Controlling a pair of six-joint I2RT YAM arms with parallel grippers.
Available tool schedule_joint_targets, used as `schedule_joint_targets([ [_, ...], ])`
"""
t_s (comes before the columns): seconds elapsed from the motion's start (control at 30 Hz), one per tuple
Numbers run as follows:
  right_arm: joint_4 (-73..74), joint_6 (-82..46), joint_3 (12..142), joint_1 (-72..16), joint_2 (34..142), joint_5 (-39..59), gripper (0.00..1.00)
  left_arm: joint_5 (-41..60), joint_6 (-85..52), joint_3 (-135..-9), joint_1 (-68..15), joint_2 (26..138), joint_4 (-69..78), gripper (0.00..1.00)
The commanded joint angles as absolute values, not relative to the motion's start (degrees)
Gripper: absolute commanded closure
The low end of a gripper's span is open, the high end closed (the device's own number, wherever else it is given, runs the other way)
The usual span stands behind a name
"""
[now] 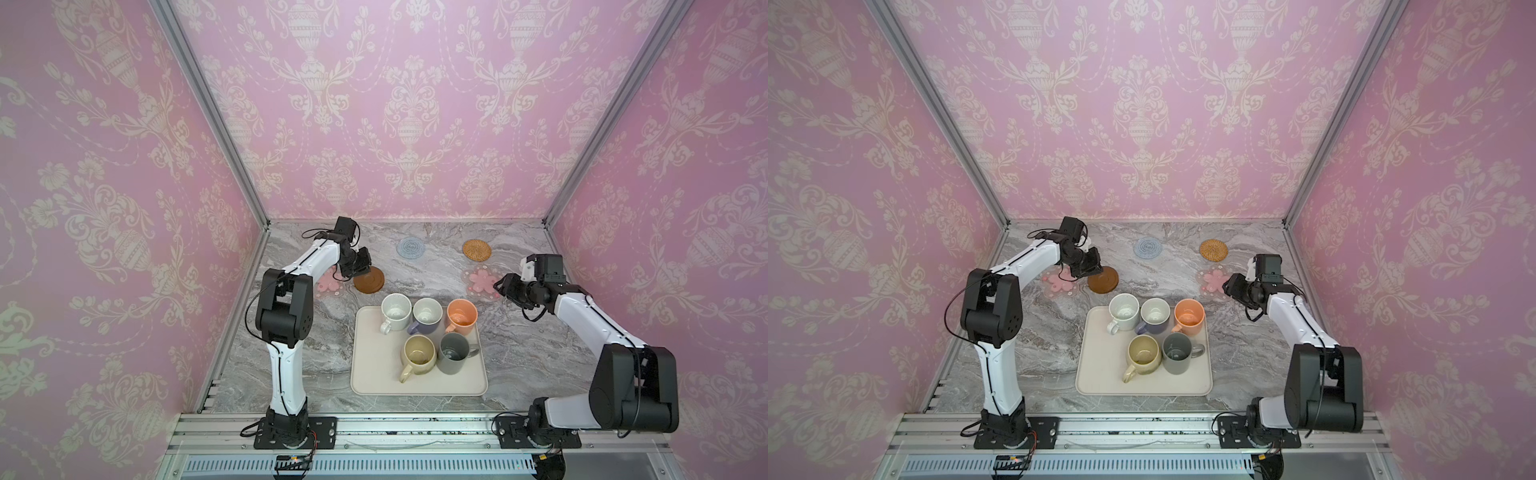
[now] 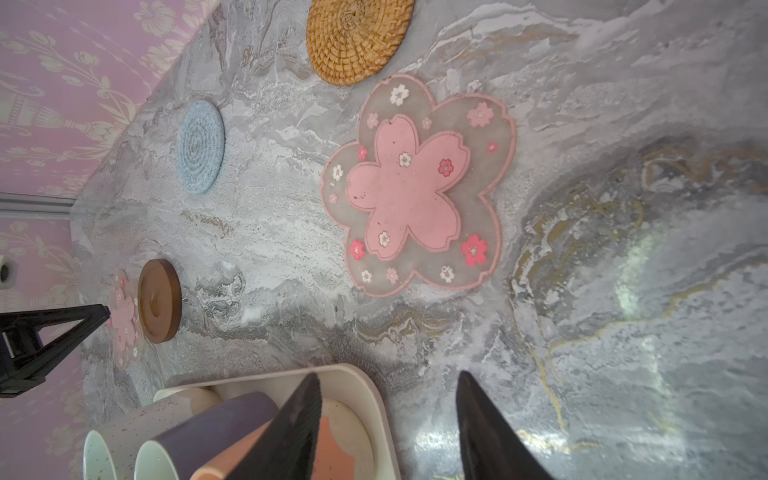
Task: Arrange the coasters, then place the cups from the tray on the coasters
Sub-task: 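Raise the left gripper off the wooden coaster while right gripper moves over pink coaster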
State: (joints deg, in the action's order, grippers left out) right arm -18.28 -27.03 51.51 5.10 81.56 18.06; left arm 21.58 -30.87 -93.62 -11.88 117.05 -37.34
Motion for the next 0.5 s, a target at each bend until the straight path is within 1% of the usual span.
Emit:
schedule_joint_targets([
  [0.0, -16.87, -27.58, 55.02, 4.06, 83.79, 17.35, 0.48, 19.76, -29.05, -94.95, -12.22, 113.31, -38.93, 0.85],
  [0.17, -16.22, -27.84, 58.98, 2.8, 87.84, 16.32, 0.52, 18.99, -27.64, -94.08, -12.18, 110.35, -40.1, 0.84],
  [0.27, -15.5, -28.22, 61.05, 2.29, 90.11, 15.41, 0.56, 17.49, -26.19, -94.0, -12.18, 108.62, -41.53, 0.84],
  [0.3, -15.24, -28.38, 61.81, 2.07, 91.0, 14.94, 0.59, 16.6, -25.73, -94.05, -12.15, 108.03, -42.05, 0.83],
  [0.4, -15.31, -28.66, 64.68, 1.69, 94.4, 13.65, 0.76, 14.64, -24.58, -93.95, -11.92, 106.5, -43.19, 0.79],
  [0.43, -15.29, -28.81, 65.82, 1.52, 95.73, 13.39, 0.8, 13.78, -24.36, -93.74, -11.87, 105.87, -43.38, 0.78],
  [0.47, -15.15, -28.91, 66.71, 1.46, 96.69, 13.0, 0.82, 13.19, -24.32, -93.44, -11.76, 105.37, -43.5, 0.77],
])
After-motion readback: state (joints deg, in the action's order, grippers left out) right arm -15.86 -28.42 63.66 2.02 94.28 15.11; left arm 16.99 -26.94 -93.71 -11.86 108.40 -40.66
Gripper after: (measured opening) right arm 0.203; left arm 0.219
